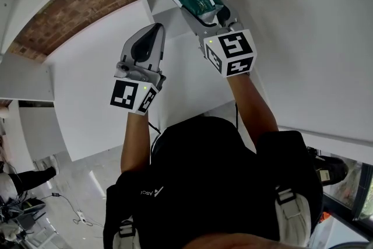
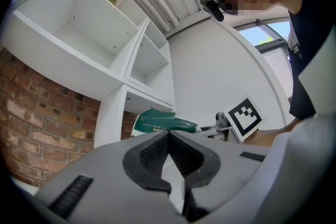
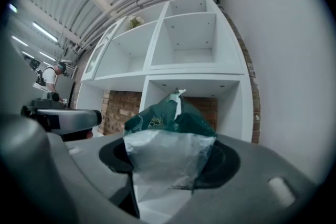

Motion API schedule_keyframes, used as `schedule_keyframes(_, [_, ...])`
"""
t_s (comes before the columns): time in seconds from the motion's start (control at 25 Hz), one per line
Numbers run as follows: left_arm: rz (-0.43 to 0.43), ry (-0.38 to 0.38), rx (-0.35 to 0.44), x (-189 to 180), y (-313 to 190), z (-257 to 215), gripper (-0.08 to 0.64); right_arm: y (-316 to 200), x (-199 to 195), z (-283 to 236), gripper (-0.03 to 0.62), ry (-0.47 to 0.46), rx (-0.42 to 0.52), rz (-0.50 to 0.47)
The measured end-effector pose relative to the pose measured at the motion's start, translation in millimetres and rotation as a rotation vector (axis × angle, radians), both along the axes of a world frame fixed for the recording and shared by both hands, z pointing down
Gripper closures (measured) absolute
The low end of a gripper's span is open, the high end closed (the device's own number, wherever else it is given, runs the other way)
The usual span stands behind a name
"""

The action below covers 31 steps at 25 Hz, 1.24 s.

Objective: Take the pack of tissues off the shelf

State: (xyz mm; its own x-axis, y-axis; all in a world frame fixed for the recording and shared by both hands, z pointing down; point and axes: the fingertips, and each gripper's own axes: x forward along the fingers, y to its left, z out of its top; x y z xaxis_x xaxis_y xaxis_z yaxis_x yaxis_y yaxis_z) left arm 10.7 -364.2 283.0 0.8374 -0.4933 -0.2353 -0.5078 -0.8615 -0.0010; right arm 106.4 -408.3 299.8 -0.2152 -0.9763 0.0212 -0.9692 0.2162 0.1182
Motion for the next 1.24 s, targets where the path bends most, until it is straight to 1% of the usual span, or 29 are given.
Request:
schedule_keyframes(0.2, [-0.009,0.003,0.007,-2,11,-2,0.561,28,-8,-3,0.307,-0.034,0.026,-0.035])
schedule_keyframes(0.44, [-0.020,-0.001,0.001,-6,16,-2,0.561,41,-16,1,0.310,-0.045,0.027,-0.059])
schedule_keyframes(0.88, [-0.021,-0.006,0.008,-11,28,-4,0.561,59,-19,0,0.311,-0.046,0.043,-0.063])
schedule_keyframes(1.24, [-0.020,-0.005,0.011,-14,30,-7,0.561,60,-21,-4,0.311,-0.049,0.048,-0.056])
